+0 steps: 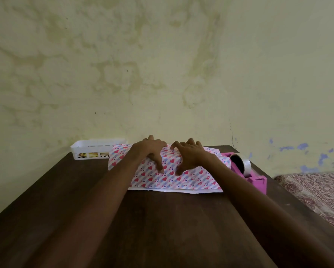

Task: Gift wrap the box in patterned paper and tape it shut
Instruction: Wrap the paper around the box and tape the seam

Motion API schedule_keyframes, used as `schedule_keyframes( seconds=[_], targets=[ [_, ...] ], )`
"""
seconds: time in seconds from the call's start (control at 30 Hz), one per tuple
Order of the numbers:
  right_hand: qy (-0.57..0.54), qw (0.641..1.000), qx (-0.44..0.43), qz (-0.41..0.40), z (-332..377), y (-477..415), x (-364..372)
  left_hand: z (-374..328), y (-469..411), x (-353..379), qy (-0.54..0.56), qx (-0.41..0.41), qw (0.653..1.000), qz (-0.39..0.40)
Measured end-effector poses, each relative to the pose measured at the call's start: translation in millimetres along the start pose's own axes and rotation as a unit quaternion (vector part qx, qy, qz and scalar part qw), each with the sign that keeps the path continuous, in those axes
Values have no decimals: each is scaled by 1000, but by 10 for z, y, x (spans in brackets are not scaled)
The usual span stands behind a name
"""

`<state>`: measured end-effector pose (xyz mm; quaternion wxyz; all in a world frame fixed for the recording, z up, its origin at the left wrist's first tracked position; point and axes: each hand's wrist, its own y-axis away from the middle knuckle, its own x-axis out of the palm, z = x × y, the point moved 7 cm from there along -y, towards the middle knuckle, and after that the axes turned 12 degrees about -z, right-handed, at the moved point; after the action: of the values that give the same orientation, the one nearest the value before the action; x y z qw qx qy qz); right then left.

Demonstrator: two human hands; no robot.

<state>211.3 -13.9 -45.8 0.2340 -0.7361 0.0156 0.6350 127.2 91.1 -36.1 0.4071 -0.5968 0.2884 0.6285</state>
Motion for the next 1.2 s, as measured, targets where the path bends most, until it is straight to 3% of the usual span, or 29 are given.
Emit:
schedule_keyframes(
  seconds=[0.43,0.57,0.7,0.8,0.9,1.03,1.2],
  targets=[
    [-7,998,7,-64,145,243,64,67,148,-109,80,-29,995,42],
    [-10,996,-2,-92,223,430,3,59,225,-243,123,-10,992,-33],
    [37,993,-29,-108,288,633,-95,-60,419,-356,15,25,987,-156],
    [27,988,-41,-144,306,742,-391,-140,590,-407,26,32,975,-217],
    [-11,980,-49,-192,321,828,-647,-168,767,-384,125,41,966,-224],
    [-25,972,-48,-231,358,923,-756,-165,957,-438,107,43,960,-257],
    [-90,971,-23,-222,393,998,-703,-123,1051,-409,173,23,957,-231]
  ],
)
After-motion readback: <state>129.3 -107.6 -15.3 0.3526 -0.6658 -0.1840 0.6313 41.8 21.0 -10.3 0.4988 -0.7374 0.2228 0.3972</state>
